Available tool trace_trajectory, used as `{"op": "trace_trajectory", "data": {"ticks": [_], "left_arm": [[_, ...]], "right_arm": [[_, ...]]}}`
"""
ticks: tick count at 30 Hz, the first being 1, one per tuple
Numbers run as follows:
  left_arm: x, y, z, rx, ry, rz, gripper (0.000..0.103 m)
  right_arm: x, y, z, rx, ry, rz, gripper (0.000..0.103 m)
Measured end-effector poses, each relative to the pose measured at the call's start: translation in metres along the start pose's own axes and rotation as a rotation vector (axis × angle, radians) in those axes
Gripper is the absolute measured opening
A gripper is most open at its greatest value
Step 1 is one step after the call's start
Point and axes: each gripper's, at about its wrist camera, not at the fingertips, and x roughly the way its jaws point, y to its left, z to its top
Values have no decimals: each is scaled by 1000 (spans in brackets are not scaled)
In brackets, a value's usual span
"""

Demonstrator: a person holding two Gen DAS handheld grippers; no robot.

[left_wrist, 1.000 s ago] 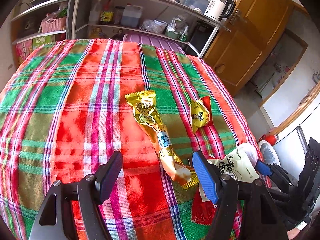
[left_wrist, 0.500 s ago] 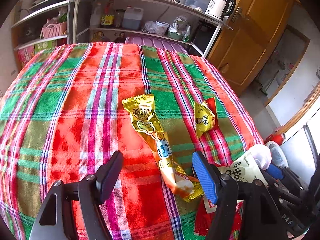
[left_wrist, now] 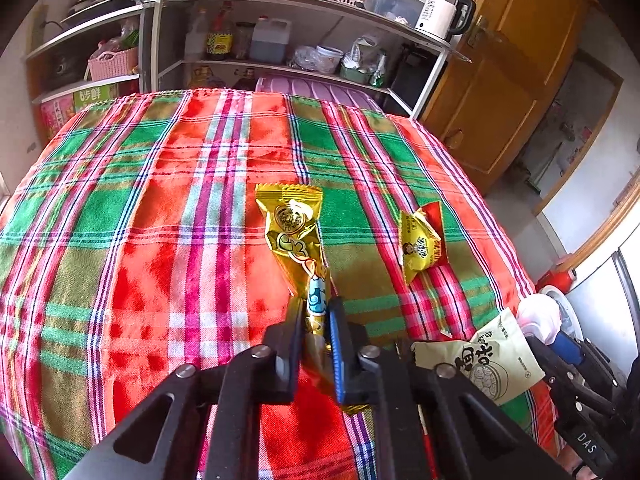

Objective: Collect trash
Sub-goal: 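Grasp the gold snack wrapper with the left gripper while the right gripper grasps the clear cup, then carry the gold wrapper and clear cup in both grippers over the trash bin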

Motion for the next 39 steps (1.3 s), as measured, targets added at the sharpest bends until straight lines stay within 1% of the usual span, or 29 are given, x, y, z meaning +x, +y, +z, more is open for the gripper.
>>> {"op": "trace_trajectory", "data": {"ticks": [3,9,13,17,23,28,34,39], "left_arm": [[-3,-3,-1,12,-4,0,8],[-17,-12,-3,41,-23,-15,8],[-28,-18,-2,52,-41,-33,8],[-40,-28,-2,70,-56,-68,8],[-53,-58,-4,131,-69,-125,8],[-53,-84,-7,188,-57,-162,8],[-49,-118,-13,246,-37,-216,8],[-44,-155,-19,309,-19,-273,8]], "right_arm": [[-3,-1,-1,4,-4,-1,43],[-9,-8,-3,23,-17,-4,43],[-17,-12,-4,34,-31,-9,43],[-29,-19,-6,51,-51,-16,43],[-47,-29,-9,74,-80,-31,43],[-65,-45,-15,101,-103,-65,43],[-88,-67,-22,135,-128,-125,43],[-108,-86,-31,166,-146,-182,43]]}}
